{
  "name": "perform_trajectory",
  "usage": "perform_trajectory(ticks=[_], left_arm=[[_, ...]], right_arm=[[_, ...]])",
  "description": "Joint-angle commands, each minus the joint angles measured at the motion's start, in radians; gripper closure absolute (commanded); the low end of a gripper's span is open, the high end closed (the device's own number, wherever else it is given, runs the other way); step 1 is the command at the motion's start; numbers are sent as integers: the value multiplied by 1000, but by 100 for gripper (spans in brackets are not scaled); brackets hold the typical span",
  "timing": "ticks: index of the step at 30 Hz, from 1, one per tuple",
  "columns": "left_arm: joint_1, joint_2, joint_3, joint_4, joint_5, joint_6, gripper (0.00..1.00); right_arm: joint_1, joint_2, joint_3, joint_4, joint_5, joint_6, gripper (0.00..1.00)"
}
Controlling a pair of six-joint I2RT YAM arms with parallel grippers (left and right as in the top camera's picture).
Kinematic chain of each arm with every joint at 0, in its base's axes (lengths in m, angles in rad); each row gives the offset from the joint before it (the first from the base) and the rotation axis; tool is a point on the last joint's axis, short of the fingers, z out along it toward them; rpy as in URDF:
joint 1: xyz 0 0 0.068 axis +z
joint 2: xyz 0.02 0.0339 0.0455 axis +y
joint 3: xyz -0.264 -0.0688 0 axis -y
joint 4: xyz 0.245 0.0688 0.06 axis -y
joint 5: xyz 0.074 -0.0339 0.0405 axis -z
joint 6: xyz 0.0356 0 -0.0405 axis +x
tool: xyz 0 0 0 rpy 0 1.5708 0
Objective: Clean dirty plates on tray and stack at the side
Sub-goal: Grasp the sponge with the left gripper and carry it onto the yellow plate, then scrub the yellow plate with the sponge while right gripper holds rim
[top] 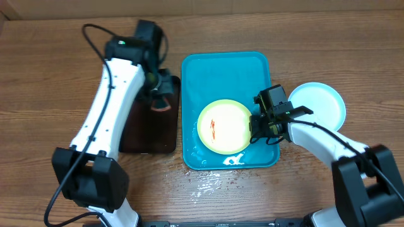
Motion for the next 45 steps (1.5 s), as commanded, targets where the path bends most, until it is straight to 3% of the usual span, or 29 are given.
perform_trajectory(ticks=[1, 4, 10, 20, 30, 35, 38, 41, 45], left_arm=[[-79, -27, 21, 49, 54, 3, 96], [-151, -22, 14, 123, 101, -68, 96], [-265, 45, -17, 241, 140, -190, 96], [-331, 345, -18, 270, 266, -380, 96], [-280, 430, -17, 230, 157, -317, 96], [-243, 430, -17, 142, -82, -297, 96], [-241, 430, -17, 128, -194, -208, 96], [-244, 430, -17, 132, -178, -131, 96], [-248, 430, -17, 176, 108, -92, 96]], right_arm=[[3, 37, -3, 13, 36, -5, 90], [3, 37, -3, 11, 35, 0, 96], [3, 37, -3, 1, 36, 0, 96], [3, 37, -3, -6, 36, 3, 96], [3, 37, -3, -6, 35, 7, 96], [3, 37, -3, -6, 35, 7, 96], [3, 37, -3, -5, 36, 7, 96], [3, 37, -3, -5, 36, 6, 96], [3, 37, -3, -3, 36, 6, 96]])
